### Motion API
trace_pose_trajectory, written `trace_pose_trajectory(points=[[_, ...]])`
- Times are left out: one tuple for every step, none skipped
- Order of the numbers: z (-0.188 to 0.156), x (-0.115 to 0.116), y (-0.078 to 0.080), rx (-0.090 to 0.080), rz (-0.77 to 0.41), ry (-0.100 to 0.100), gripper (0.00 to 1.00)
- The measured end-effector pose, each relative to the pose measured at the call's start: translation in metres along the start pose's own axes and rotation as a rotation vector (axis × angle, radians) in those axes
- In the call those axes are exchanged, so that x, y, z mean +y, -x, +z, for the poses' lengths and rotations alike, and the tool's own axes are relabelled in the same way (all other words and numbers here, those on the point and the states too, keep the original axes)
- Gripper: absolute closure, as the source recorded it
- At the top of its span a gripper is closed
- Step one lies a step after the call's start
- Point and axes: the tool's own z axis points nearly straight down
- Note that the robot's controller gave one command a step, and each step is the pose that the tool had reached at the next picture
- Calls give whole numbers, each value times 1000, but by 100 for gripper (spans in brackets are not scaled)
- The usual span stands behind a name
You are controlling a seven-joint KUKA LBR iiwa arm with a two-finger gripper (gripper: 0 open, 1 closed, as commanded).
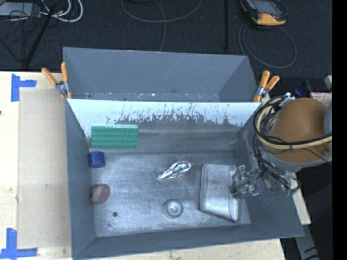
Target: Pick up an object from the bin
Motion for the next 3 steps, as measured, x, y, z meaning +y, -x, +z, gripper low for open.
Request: trace_pose_trajectory(points=[[0,0,0,0,-1,0,0],[0,0,0,0,-3,0,100],[0,0,0,0,-3,0,0]])
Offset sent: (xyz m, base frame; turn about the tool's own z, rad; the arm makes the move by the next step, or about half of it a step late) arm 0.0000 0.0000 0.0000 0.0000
